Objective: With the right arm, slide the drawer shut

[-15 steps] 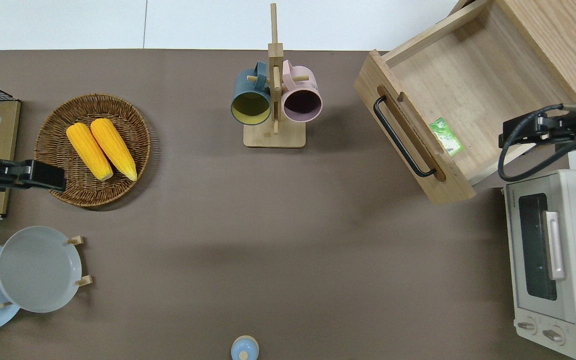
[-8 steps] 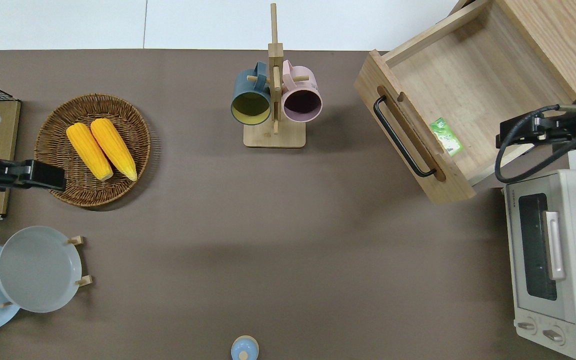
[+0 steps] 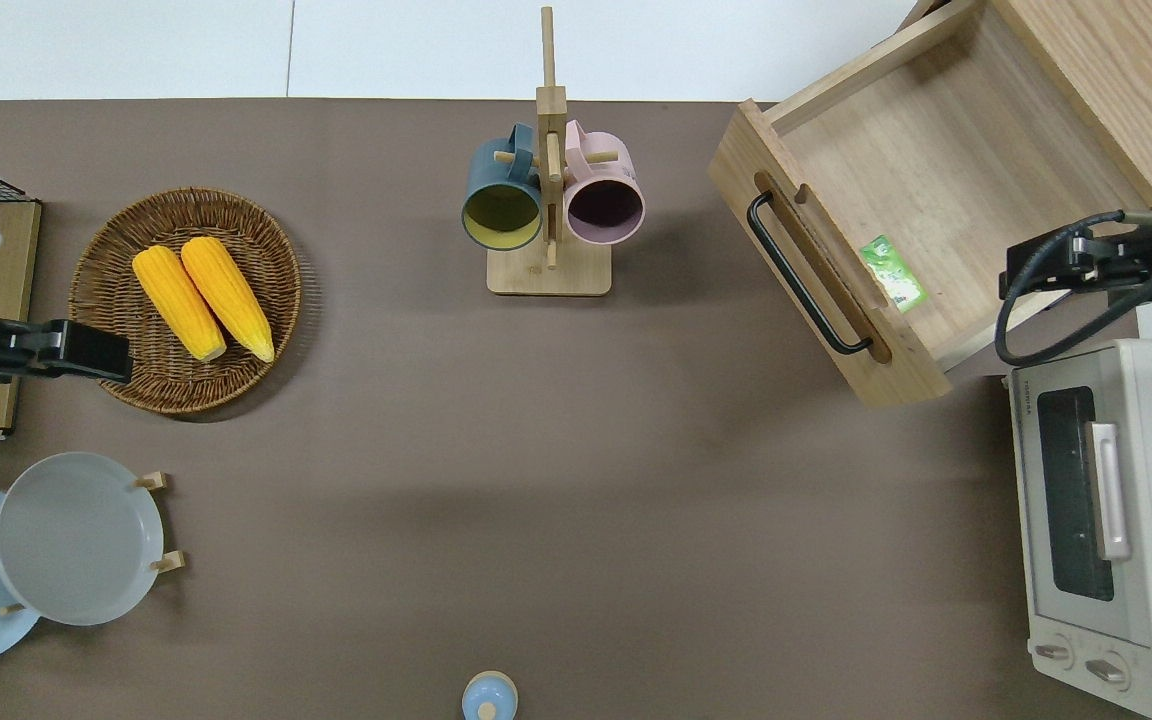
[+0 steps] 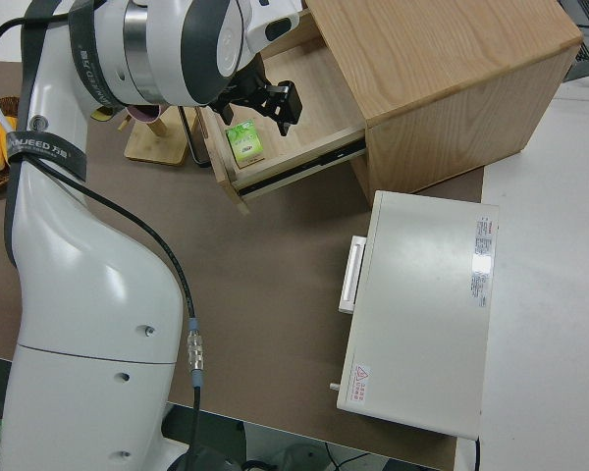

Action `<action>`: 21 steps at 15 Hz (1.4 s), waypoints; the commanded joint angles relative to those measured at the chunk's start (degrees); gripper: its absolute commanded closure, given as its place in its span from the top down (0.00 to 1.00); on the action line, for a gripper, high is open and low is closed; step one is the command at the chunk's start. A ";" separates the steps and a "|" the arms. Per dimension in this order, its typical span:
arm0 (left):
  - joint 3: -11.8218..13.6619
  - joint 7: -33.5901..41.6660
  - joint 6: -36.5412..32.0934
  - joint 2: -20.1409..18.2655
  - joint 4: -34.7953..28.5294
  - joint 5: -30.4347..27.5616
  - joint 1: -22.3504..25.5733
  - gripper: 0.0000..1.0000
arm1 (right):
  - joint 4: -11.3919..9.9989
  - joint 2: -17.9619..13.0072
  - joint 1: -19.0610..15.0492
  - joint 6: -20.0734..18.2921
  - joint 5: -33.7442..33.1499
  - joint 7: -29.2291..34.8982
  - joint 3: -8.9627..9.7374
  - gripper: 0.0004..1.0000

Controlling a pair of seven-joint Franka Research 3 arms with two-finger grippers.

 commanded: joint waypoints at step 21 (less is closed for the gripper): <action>-0.37 0.55 -1.13 0.65 1.49 0.98 0.22 0.99 | 1.52 -4.33 5.57 -7.25 -3.70 7.06 0.99 0.00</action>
